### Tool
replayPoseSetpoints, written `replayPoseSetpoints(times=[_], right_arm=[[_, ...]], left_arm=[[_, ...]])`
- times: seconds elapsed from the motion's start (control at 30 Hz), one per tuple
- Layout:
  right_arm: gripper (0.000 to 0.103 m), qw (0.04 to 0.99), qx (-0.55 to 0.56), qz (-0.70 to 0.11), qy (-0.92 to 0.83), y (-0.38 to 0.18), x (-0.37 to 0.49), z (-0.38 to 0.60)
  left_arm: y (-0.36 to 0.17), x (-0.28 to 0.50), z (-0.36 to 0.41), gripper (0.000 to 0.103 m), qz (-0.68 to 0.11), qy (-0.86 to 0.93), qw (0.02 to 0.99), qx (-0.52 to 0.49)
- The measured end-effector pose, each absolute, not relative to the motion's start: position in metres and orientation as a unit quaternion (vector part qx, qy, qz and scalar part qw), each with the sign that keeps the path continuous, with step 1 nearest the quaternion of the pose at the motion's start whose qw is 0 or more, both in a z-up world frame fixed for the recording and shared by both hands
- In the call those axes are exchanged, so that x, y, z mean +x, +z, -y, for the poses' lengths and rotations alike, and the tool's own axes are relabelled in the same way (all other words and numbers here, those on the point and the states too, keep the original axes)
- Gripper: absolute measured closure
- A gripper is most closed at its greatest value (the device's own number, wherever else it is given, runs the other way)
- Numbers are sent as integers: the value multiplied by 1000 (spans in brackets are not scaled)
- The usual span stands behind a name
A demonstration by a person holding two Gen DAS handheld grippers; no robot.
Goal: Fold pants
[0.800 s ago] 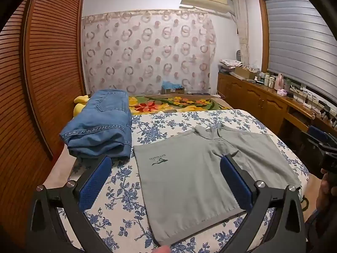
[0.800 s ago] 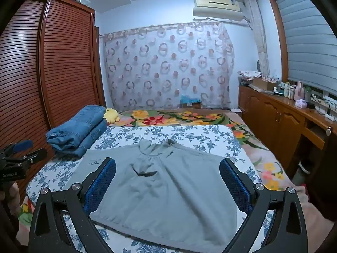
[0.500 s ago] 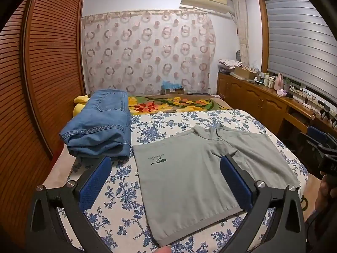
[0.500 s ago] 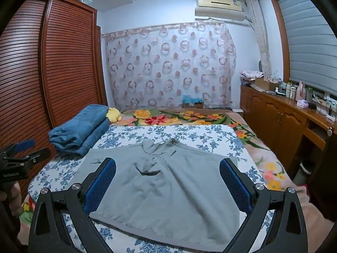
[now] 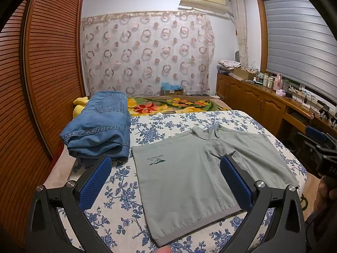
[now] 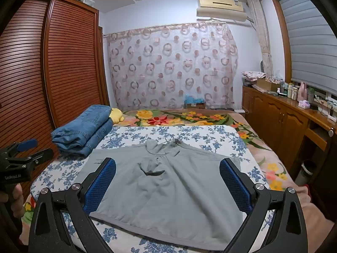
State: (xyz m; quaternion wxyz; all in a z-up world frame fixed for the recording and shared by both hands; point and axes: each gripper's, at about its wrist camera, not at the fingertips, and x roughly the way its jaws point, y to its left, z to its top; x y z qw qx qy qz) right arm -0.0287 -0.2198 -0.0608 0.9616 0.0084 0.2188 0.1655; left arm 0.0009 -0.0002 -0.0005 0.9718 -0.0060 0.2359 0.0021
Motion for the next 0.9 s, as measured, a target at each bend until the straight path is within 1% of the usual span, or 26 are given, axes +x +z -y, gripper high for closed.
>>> replayPoseSetpoints(times=[0.9], right_arm=[[4,961,9,-218,168,-60,-32,219]], left_arm=[[4,-1,5,0,-236,3,972,-6]])
